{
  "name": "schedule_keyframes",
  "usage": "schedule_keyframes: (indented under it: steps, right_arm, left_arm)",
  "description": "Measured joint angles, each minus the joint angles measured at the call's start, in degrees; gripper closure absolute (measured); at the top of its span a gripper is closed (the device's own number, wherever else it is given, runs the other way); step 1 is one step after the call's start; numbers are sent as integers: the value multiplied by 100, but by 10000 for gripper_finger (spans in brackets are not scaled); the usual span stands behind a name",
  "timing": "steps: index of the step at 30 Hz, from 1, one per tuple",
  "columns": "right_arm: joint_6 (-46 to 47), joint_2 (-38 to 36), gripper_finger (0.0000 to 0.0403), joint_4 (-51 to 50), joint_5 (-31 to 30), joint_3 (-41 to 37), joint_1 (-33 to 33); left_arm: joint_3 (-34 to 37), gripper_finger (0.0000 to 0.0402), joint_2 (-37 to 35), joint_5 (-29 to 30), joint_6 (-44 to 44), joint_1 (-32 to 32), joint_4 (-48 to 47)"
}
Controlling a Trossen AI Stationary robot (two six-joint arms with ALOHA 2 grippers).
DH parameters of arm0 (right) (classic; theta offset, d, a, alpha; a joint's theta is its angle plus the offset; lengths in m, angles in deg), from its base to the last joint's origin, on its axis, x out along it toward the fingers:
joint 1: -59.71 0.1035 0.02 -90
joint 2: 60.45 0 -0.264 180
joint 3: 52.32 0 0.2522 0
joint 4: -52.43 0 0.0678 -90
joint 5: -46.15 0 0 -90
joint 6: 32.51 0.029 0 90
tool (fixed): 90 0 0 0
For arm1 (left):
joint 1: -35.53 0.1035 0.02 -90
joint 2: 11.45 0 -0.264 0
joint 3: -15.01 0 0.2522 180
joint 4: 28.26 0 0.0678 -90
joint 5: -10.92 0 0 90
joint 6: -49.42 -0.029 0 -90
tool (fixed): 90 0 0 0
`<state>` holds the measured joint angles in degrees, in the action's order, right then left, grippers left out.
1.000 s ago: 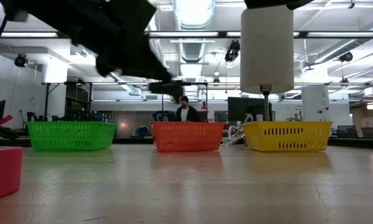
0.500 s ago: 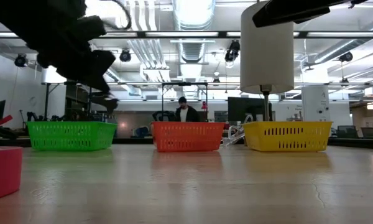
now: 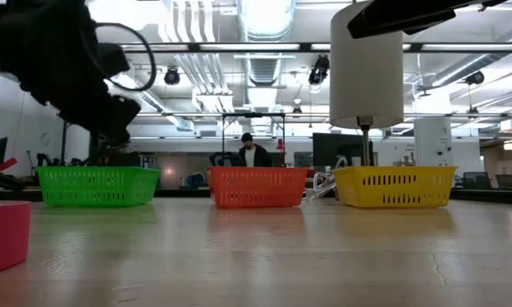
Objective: Pick and place Stapler, Stapler remover, tape
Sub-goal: Put the black staple remover into the green basket, then put the green stapler into the yellow basket
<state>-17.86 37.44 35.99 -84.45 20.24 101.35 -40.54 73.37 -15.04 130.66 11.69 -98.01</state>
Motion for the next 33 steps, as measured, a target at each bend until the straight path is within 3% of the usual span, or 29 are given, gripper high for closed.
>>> schedule_keyframes:
  steps: [6,16,27,30,33]
  right_arm:
    - [0,8,293,0,4,0,0]
    - [2,13,306,-2,7,-38,-2]
    - [182,13,317,-4,26,-122,-2]
    - [190,14,319,-4,61,-125,11]
    - [191,13,318,-4,61,-125,9]
  left_arm:
    - [285,392,0,-341,550,14,1]
    - [331,384,0,-354,740,14,55]
    - [89,244,-62,-865,494,-23,90]
    - [-141,222,-153,-1158,-96,-191,108]
    - [-435,215,-221,-1487,-1274,-549,425]
